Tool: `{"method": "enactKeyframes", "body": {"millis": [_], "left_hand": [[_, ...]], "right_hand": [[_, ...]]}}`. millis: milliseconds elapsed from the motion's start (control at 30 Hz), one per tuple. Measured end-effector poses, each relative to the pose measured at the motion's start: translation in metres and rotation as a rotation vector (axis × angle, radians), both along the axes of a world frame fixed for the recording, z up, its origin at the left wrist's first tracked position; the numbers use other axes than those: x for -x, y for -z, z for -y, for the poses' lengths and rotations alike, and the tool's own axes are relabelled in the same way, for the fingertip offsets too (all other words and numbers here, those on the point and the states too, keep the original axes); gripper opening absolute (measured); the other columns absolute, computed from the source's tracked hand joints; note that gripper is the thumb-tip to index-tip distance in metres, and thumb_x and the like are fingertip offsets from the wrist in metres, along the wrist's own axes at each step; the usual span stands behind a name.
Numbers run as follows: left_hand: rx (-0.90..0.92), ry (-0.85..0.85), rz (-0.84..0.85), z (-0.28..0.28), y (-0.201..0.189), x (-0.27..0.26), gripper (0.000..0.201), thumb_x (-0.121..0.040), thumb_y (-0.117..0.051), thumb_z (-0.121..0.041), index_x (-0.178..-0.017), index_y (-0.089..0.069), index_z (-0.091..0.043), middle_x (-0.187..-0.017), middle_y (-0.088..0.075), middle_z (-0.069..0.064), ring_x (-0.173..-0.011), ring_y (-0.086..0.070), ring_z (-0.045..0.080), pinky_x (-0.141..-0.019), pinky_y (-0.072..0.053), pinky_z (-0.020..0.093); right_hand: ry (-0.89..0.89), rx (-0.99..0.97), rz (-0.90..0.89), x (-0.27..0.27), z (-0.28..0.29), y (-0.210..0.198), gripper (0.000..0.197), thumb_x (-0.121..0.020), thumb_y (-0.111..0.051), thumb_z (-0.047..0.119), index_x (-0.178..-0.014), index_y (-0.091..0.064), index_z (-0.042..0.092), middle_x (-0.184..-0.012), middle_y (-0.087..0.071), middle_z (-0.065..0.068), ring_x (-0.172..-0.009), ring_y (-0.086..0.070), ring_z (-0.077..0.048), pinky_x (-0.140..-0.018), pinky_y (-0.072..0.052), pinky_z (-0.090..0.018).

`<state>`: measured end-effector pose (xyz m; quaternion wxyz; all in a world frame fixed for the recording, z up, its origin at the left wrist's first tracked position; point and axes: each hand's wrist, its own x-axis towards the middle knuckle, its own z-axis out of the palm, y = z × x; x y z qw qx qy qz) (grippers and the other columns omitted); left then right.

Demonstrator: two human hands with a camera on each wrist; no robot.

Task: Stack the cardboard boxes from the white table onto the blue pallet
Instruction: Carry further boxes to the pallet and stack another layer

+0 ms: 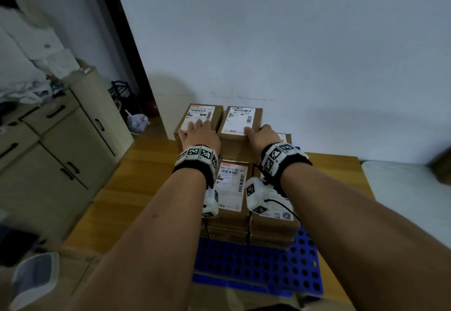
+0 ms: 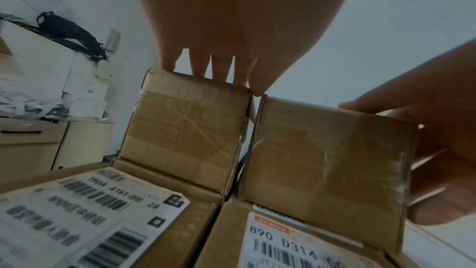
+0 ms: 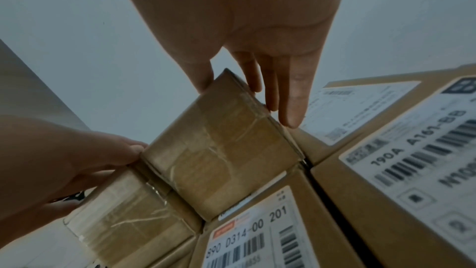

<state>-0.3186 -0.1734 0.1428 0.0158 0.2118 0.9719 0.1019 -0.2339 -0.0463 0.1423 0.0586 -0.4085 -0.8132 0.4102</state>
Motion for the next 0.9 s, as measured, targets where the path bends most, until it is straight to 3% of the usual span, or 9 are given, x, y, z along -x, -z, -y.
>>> {"method": "enactKeyframes", "body": {"millis": [300,533,667,800,900], "left_hand": [[-0.037,0.020,-0.005,0.005,0.003,0.003,0.046,-0.102,-0.027,-0.033,-0.145,-0.035,-0.019,-0.156,-0.028,0.003,-0.144,-0.021,0.025,-0.117,-0.011,0.054],[-0.066,0.025,-0.010,0.006,0.006,0.005,0.046,-0.099,-0.031,-0.035,-0.143,-0.038,-0.020,-0.154,-0.031,0.003,-0.143,-0.024,0.025,-0.116,-0.013,0.055],[-0.054,0.016,-0.009,0.005,0.003,0.003,0.047,-0.098,-0.034,-0.034,-0.142,-0.038,-0.019,-0.151,-0.035,0.005,-0.142,-0.026,0.026,-0.116,-0.014,0.055],[-0.015,0.003,0.001,0.002,-0.003,0.003,0.046,-0.096,-0.036,-0.030,-0.140,-0.040,-0.017,-0.148,-0.038,0.006,-0.140,-0.028,0.028,-0.115,-0.014,0.057],[-0.001,0.016,-0.013,-0.001,-0.007,-0.001,0.052,-0.097,-0.038,-0.031,-0.146,-0.031,-0.017,-0.153,-0.031,0.007,-0.143,-0.023,0.029,-0.116,-0.012,0.056]], "right_hand": [[-0.026,-0.023,0.003,0.002,0.009,-0.003,0.050,-0.096,-0.049,0.043,-0.128,-0.050,0.005,-0.125,-0.061,-0.015,-0.110,-0.059,-0.032,-0.091,-0.049,-0.039],[-0.063,-0.056,0.055,0.004,0.010,-0.005,0.050,-0.100,-0.042,0.043,-0.129,-0.050,0.003,-0.130,-0.057,-0.016,-0.117,-0.055,-0.033,-0.094,-0.045,-0.038],[-0.071,-0.041,0.055,0.004,0.008,-0.005,0.050,-0.100,-0.041,0.044,-0.126,-0.053,0.003,-0.127,-0.059,-0.016,-0.113,-0.058,-0.033,-0.094,-0.047,-0.039],[-0.061,-0.083,0.040,0.004,0.003,-0.009,0.049,-0.100,-0.041,0.041,-0.128,-0.051,0.002,-0.128,-0.058,-0.016,-0.114,-0.056,-0.033,-0.088,-0.044,-0.035],[-0.043,-0.120,0.026,-0.001,-0.004,-0.012,0.049,-0.099,-0.042,0.041,-0.129,-0.050,0.003,-0.129,-0.057,-0.016,-0.110,-0.056,-0.031,-0.085,-0.043,-0.034]]}}
